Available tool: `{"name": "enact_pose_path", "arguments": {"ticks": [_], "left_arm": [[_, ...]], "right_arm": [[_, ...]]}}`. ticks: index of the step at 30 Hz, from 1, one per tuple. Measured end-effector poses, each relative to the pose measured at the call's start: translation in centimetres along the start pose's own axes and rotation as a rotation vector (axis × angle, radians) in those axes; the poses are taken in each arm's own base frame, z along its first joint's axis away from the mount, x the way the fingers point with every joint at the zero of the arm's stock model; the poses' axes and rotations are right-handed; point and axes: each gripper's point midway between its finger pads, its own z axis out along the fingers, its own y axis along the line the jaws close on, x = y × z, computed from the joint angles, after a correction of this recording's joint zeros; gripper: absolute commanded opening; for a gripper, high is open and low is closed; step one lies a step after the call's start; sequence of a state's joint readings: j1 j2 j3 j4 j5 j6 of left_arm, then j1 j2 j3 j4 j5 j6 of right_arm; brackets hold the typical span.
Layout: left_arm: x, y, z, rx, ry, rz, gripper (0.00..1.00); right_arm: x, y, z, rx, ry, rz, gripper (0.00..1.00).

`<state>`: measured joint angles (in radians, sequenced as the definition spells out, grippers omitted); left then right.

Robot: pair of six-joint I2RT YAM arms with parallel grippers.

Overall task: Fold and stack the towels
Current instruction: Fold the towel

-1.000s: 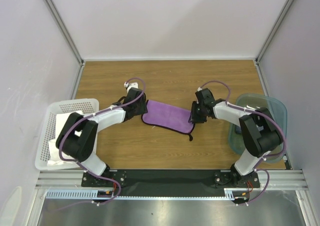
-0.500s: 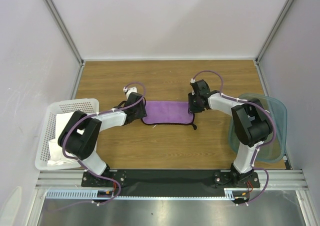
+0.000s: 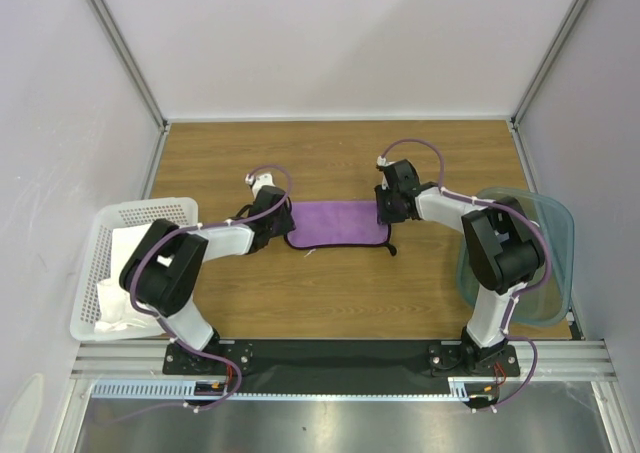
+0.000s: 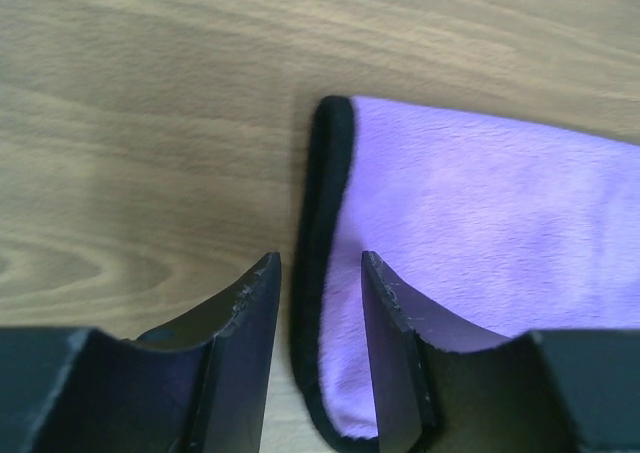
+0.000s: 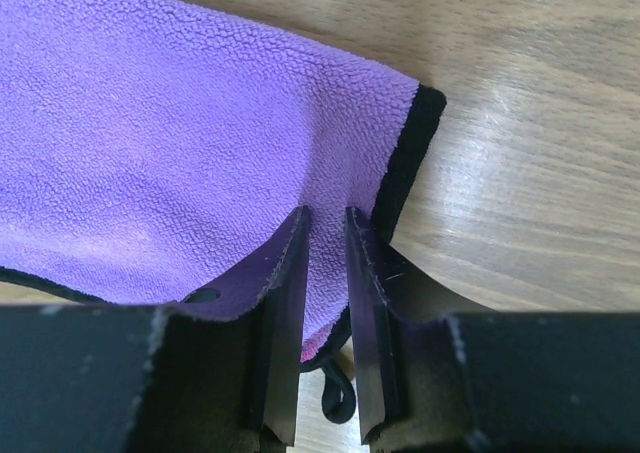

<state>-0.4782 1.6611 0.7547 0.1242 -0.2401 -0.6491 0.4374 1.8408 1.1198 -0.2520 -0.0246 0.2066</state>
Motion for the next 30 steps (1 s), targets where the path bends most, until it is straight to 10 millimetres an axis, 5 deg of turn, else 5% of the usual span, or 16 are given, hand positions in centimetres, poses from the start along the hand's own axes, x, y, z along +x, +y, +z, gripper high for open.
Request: {"name": "enact_pose_path", "arguments": {"ticks": [4, 10, 18, 24, 30], "left_arm": [[0.0, -0.7, 0.4, 0.034, -0.004, -0.011, 0.34], [0.2, -0.8, 0.6, 0.041, 0.000, -0.015, 0.01], [0.2, 0.4, -0.3, -0.008, -0.005, 0.004, 0.00], [-0.1, 3.1, -4.2, -0.073, -0.047, 0.011, 0.00], [-1.8, 3.2, -7.9, -0.068, -0.136, 0.026, 0.00]], "right_arm": [[-0.1, 0.2, 0.1, -0.013, -0.006, 0.000, 0.26], [-0.1, 0.3, 0.1, -0.017, -0.008, 0.001, 0.25], [0.2, 1.3, 0.0, -0.045, 0.002, 0.044, 0.22], [2.3, 4.0, -0.7, -0.097, 0.031, 0.086, 0.21], [4.7, 6.5, -1.8, -0.141, 0.067, 0.128, 0.21]]}}
